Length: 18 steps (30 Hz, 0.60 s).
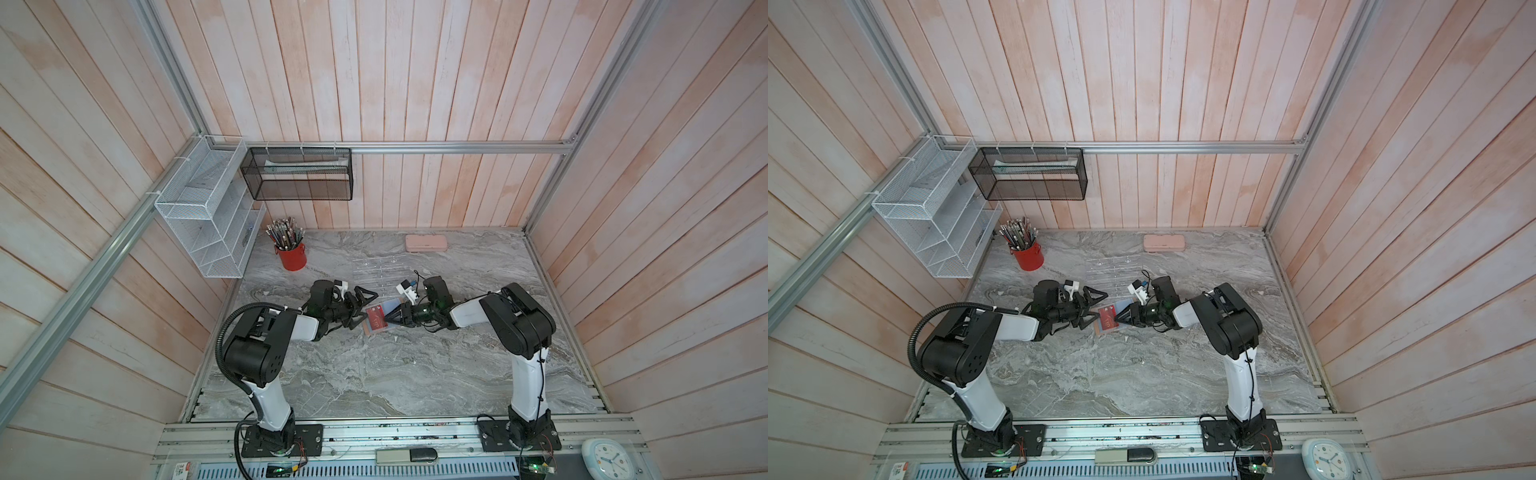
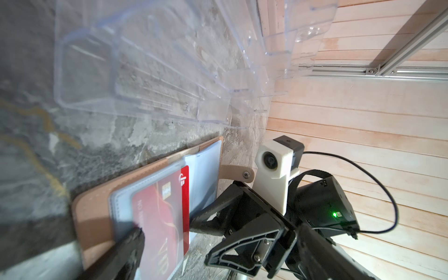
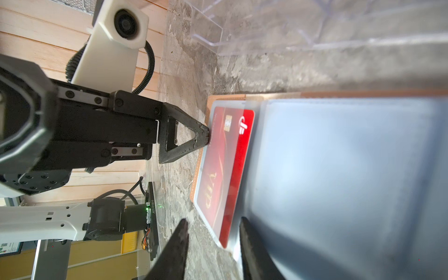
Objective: Take the credit cards out of the card holder
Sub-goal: Take out the credit card from the card slot.
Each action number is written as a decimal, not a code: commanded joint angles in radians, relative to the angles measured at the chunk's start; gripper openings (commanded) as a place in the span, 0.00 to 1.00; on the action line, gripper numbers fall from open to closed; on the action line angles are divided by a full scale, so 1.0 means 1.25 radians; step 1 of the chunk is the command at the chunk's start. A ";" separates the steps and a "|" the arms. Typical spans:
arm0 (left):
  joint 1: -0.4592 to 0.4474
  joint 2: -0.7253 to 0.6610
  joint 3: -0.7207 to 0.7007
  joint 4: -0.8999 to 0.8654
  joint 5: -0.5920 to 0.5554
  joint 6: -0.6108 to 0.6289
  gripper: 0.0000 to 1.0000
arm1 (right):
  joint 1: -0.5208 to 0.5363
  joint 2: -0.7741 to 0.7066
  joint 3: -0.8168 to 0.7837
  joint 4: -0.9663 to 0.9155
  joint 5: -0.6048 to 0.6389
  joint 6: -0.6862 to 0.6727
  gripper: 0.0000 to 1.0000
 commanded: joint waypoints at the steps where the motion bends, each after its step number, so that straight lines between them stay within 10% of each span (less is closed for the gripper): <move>1: 0.007 0.007 -0.026 -0.035 -0.007 0.024 1.00 | 0.009 0.035 0.011 0.003 -0.011 0.010 0.36; 18: 0.011 0.029 -0.041 -0.016 -0.001 0.026 1.00 | 0.013 0.068 0.015 0.117 -0.019 0.096 0.18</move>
